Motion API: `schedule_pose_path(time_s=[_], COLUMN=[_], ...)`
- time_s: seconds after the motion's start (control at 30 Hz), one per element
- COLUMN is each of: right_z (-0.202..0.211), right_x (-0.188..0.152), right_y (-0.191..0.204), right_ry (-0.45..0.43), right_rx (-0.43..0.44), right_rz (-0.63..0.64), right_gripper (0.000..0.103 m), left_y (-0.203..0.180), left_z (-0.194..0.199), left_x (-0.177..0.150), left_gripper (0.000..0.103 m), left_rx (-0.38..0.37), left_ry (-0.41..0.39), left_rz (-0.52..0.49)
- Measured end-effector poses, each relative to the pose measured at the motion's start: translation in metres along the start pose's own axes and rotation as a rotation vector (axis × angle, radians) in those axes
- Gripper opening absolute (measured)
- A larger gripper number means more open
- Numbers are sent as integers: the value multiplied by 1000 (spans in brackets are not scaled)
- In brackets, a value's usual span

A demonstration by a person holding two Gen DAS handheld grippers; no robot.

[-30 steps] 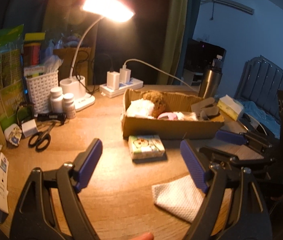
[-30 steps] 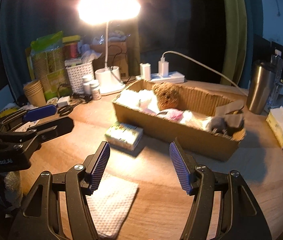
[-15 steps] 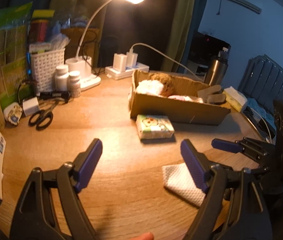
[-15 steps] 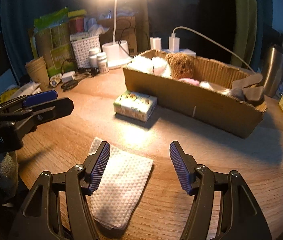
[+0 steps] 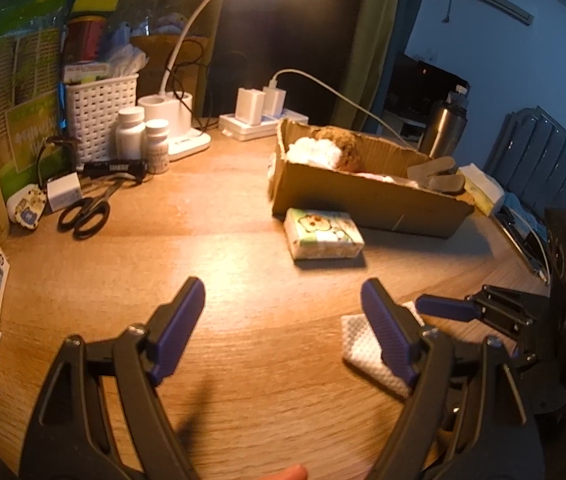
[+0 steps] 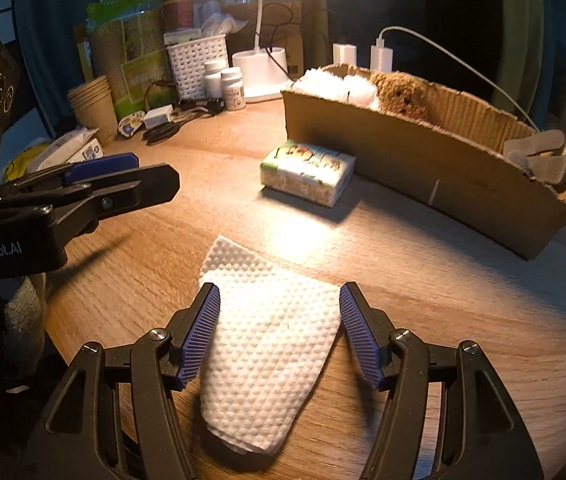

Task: Organize soft objects
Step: 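Move both tools back toward the printed tissue box and white cloth, then grasp the white cloth with the right tool while the left tool grasps the printed tissue box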

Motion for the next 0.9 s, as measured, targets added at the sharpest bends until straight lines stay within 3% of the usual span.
schedule_pose_path(time_s=[0.23, 0.27, 0.3, 0.33, 0.47, 0.6, 0.9], right_z=[-6, -6, -5, -5, -4, -3, 3], right_x=[-3, -4, -4, -4, -4, -3, -3], right_y=[0, 0, 0, 0, -4, -17, -61], right_ry=[3, 0, -5, -8, -17, -28, -48], right_rx=[-11, -17, -18, -11, -17, -57, -110], right_rz=[12, 17, 21, 20, 13, -7, -102], right_gripper=[65, 60, 45, 39, 31, 17, 15], left_y=[2, 2, 2, 1, -1, -5, -18], left_z=[-5, -6, -6, -7, -10, -13, -30], left_x=[-4, -5, -5, -5, -5, -4, 3], left_gripper=[82, 82, 82, 82, 82, 82, 82], left_rx=[6, 6, 6, 6, 3, 0, -12], left_ry=[21, 22, 23, 25, 35, 44, 71], left_rz=[4, 4, 3, 1, -5, -15, -51])
Point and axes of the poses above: each gripper's, at about its wrist camera, not at the fingertips, and z roughly against the way its jaws point, y to its left, x to its top, the point moved 5 cm from there along -z, roughly the way its jaws point, and after that the axes turned 8 degrees about -x, right-handed, at the moved point
